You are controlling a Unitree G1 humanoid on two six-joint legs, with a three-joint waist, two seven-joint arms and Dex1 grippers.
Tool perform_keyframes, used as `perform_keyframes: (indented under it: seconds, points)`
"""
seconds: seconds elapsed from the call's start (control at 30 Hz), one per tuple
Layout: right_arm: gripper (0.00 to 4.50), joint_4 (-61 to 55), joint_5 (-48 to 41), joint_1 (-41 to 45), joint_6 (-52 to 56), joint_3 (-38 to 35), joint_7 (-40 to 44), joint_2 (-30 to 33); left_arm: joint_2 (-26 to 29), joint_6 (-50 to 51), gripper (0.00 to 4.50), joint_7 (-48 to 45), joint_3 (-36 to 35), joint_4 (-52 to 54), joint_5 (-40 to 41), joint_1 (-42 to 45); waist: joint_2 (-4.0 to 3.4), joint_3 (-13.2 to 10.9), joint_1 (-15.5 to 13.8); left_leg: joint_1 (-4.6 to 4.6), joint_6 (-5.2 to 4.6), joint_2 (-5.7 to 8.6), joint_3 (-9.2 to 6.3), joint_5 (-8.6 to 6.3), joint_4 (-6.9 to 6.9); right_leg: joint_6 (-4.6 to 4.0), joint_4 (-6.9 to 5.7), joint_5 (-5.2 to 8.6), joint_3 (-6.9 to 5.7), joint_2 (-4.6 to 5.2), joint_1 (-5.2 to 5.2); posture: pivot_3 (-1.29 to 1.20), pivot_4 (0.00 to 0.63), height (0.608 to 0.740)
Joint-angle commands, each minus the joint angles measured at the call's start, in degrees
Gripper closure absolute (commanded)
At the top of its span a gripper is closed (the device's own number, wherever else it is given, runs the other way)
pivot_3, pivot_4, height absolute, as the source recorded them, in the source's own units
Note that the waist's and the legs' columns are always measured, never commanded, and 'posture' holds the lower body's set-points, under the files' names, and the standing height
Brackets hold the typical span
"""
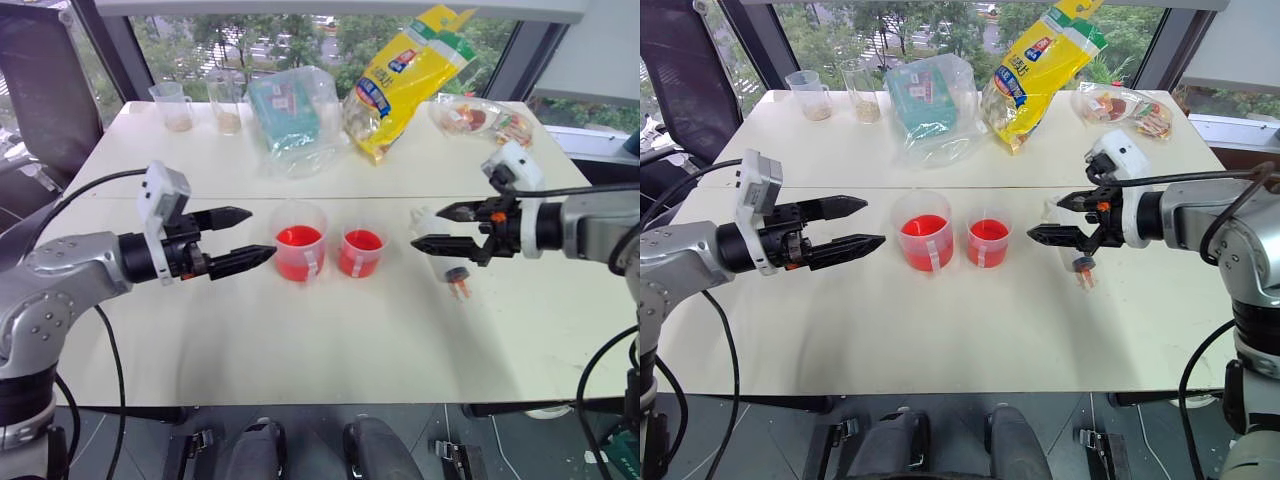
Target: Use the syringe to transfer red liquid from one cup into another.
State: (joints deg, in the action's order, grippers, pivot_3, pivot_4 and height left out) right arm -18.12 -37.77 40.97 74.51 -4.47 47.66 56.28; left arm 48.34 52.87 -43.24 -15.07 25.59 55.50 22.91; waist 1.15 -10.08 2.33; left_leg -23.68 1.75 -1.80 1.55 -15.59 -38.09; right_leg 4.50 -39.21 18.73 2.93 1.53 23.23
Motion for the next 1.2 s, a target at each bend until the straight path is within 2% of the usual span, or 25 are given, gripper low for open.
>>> perform_keyframes:
  seconds: [0.03, 0.4, 0.7, 0.9, 1.03, 1.2]
  points:
    - [0.05, -0.31, -0.06, 0.62, -1.21, -0.3, 0.39, 1.38, 0.88, -1.23, 0.0, -0.11, -1.89, 0.48, 0.1, 0.67, 0.0, 0.0, 0.01, 0.0, 0.0, 0.0, 0.0, 0.0, 0.0, 0.0, 0.0, 0.0, 0.0, 0.0, 0.0, 0.0, 0.15, 0.74]
    - [0.05, 1.11, 1.06, 1.01, -0.15, 0.71, -0.58, 2.83, -0.11, -1.43, 0.0, 1.39, -1.89, 0.23, 1.41, 2.0, 0.0, 0.0, 0.0, 0.0, 0.0, 0.0, 0.0, 0.0, -0.01, 0.0, 0.0, 0.0, 0.0, 0.0, 0.0, 0.0, 0.15, 0.74]
    - [0.05, 8.5, 5.32, 4.88, 0.45, 5.68, -3.12, 2.29, -2.14, -1.97, 0.0, 1.95, 0.58, 0.5, 0.43, 3.58, 0.0, 0.0, 0.04, 0.0, 0.0, 0.0, 0.01, 0.0, -0.03, 0.0, 0.0, 0.0, 0.01, -0.01, 0.0, 0.0, 0.15, 0.74]
    - [0.05, 17.6, 10.39, 9.04, 1.12, 11.25, -5.51, 0.22, -3.74, -3.27, 0.0, 2.29, 3.35, 1.2, -1.98, 3.5, 0.0, 0.0, -0.02, 0.0, 0.0, 0.01, 0.01, 0.0, -0.06, 0.0, 0.0, 0.0, 0.01, 0.0, -0.02, 0.0, 0.15, 0.74]
    - [0.05, 27.52, 13.82, 16.05, 2.44, 14.45, -7.3, -3.95, -4.24, -3.83, 0.0, 2.02, 3.57, 0.64, -2.19, 4.23, -0.01, -0.01, 0.22, 0.03, 0.01, 0.0, 0.06, 0.0, -0.05, 0.0, -0.06, 0.0, 0.07, -0.03, 0.02, 0.0, 0.15, 0.74]
    - [0.05, 44.4, 20.22, 22.86, -2.47, 19.18, -7.39, -9.08, -5.57, -4.99, 0.0, 2.32, 4.95, 0.41, -3.68, 4.31, 0.01, 0.01, 0.1, 0.05, 0.01, -0.01, 0.07, 0.0, -0.05, 0.0, -0.06, 0.0, 0.06, -0.04, 0.01, 0.0, 0.15, 0.74]
